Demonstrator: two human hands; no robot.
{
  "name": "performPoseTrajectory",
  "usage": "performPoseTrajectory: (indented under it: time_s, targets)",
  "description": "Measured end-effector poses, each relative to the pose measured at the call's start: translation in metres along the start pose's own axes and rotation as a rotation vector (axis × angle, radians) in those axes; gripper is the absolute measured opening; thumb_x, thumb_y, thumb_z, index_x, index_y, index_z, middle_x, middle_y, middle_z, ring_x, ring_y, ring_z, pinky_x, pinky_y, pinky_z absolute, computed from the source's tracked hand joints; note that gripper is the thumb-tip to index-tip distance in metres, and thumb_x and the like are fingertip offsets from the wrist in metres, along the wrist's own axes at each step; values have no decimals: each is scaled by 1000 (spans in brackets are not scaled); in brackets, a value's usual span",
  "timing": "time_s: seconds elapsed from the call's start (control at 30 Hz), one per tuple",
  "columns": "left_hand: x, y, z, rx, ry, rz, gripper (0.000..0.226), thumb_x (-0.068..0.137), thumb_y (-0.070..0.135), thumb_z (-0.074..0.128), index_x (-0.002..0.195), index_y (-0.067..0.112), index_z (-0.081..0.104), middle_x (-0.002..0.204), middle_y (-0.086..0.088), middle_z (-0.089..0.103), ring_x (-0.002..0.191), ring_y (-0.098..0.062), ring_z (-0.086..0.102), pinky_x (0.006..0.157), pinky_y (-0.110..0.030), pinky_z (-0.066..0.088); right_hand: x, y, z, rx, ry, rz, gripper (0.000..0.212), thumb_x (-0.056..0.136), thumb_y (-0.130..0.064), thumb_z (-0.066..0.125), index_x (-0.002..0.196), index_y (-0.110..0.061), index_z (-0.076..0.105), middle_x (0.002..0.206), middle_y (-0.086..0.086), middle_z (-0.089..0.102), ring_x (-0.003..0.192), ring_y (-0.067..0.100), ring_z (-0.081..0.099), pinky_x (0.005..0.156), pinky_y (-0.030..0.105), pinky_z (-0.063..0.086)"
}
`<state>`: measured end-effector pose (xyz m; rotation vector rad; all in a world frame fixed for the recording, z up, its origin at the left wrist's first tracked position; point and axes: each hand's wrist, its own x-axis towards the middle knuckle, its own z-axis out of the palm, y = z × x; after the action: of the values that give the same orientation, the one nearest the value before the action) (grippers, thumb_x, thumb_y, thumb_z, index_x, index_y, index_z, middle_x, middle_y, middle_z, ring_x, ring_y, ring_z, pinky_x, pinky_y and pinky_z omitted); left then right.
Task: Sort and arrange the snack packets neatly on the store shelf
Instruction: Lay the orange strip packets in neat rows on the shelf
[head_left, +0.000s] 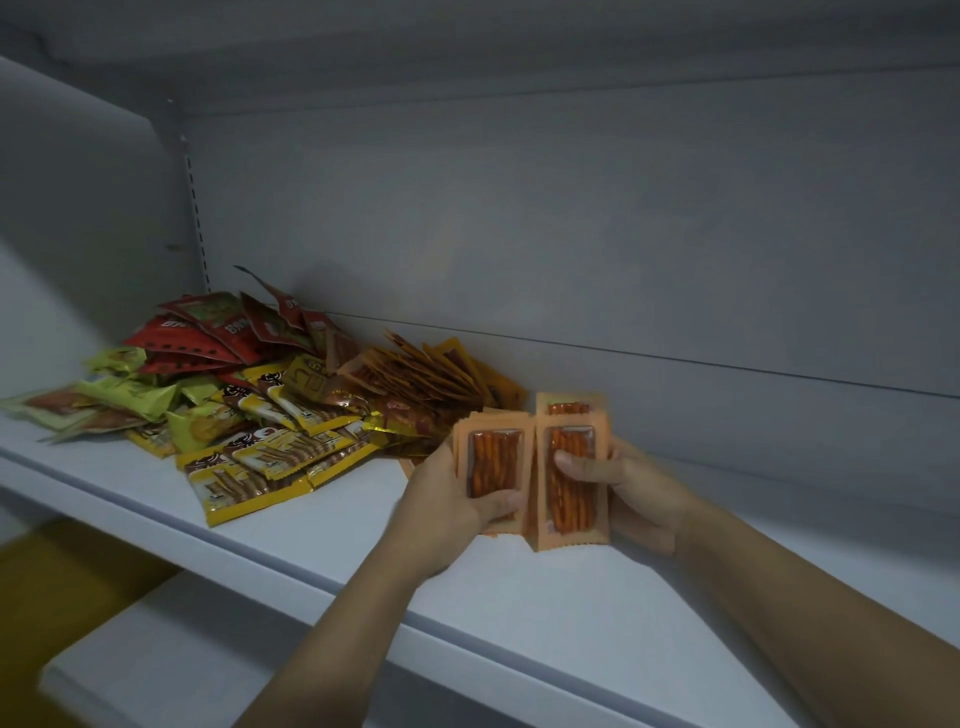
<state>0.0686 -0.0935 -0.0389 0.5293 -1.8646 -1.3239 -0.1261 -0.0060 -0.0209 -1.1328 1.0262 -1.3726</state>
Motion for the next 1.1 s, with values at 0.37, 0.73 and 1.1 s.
performPoseTrajectory:
  time_s: [0.37,0.73,1.1]
  targets:
    - [-1,0,0,-67,-84,-72,49,80,7,78,119,27,58,111,0,71,104,-20,69,84,-41,60,12,8,-2,-172,405,-50,29,79,-10,79,106,-10,70,101,15,75,90,33,73,81,49,57]
    - [9,-13,-6,-6,194,-86,47,84,14,78,123,33,61,108,9,73,104,-15,68,91,-49,56,7,-11,-14,-152,698,-268,12,80,-11,80,89,-9,72,77,16,72,58,36,67,55,51,57]
    - [11,-11,-9,-158,429,-92,33,95,16,64,127,21,54,115,-5,70,106,-25,67,92,-54,54,5,-11,10,131,417,-200,36,82,-14,72,117,-8,66,106,17,72,90,32,72,72,47,58]
